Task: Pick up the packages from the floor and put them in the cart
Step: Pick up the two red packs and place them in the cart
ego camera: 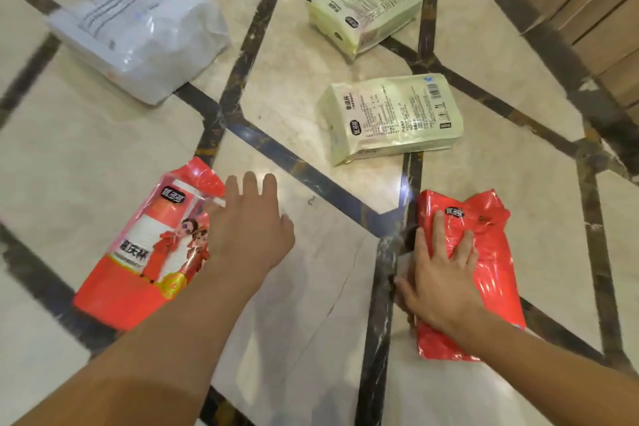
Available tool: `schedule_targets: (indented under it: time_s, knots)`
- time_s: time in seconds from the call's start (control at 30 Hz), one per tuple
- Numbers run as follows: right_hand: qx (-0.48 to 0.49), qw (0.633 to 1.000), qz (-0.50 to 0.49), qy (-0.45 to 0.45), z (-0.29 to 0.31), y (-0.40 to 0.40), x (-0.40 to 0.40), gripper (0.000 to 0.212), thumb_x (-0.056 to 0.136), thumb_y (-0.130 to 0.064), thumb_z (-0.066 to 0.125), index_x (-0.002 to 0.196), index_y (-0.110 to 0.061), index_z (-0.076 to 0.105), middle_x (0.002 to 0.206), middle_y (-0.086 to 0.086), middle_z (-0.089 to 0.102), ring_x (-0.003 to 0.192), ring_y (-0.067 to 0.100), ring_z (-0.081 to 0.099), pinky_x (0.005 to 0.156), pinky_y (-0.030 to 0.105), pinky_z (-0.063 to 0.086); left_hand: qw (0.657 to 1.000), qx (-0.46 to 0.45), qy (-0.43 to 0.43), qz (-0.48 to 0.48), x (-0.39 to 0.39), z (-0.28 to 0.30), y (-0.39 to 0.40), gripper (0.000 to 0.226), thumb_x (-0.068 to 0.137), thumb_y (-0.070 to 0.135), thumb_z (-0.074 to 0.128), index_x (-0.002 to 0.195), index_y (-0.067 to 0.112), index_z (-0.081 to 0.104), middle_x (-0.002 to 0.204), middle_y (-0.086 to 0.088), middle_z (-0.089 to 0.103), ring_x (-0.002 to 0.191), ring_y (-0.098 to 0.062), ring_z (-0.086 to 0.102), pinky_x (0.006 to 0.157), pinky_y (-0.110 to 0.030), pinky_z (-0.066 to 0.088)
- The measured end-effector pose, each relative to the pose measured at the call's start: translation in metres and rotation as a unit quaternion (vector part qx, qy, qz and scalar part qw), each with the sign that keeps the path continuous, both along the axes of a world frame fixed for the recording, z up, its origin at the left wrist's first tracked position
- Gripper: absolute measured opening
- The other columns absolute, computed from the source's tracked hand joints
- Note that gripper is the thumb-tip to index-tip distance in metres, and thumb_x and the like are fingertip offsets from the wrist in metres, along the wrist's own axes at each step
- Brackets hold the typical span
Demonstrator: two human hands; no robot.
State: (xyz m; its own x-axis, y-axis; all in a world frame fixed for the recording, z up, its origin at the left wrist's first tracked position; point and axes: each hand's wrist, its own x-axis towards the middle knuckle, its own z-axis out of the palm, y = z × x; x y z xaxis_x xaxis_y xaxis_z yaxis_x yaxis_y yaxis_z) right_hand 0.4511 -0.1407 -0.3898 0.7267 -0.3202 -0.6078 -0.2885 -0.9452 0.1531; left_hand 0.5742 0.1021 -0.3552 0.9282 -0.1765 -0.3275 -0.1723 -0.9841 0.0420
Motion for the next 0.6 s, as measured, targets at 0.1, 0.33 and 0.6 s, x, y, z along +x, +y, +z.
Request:
schedule_targets:
  time_s: [0.1, 0.33, 0.6]
  knots:
    - [0.076, 0.995, 0.061, -0.012, -0.009, 0.034, 0.039, 0.091, 0.101, -0.037, 0.055, 0.167, -0.008, 0.001, 0.17, 0.024, -0.024, 0.15, 0.068, -0.009, 0.122, 0.074, 0.012, 1.0, 0.014, -0.007, 0.008, 0.003, -0.002, 0.017, 0.051, 0.098, 0.042, 0.05, 0.142, 0.017, 0.043, 0.143, -0.008, 0.046, 0.138, -0.033, 0.039, 0.102, -0.051, 0.043]
    - [0.171, 0.971, 0.162, -0.04, 0.017, 0.129, 0.093, 0.099, 0.1, -0.038, 0.066, 0.165, 0.002, 0.004, 0.171, 0.029, -0.005, 0.155, 0.052, -0.021, 0.126, 0.066, -0.003, 0.994, 0.052, 0.036, 0.094, 0.004, -0.02, 0.065, 0.075, 0.1, 0.05, 0.047, 0.161, 0.017, 0.022, 0.167, -0.019, 0.018, 0.152, -0.046, 0.018, 0.105, -0.072, 0.038]
    - [0.154, 0.965, 0.189, -0.091, 0.01, 0.116, 0.081, 0.1, 0.095, -0.076, 0.044, 0.169, -0.023, 0.003, 0.175, 0.018, -0.013, 0.159, 0.048, 0.001, 0.128, 0.053, 0.009, 0.983, 0.03, 0.105, 0.149, -0.004, -0.025, 0.071, 0.074, 0.103, 0.054, 0.039, 0.165, 0.026, 0.011, 0.172, -0.015, -0.005, 0.155, -0.047, 0.0, 0.113, -0.072, 0.028]
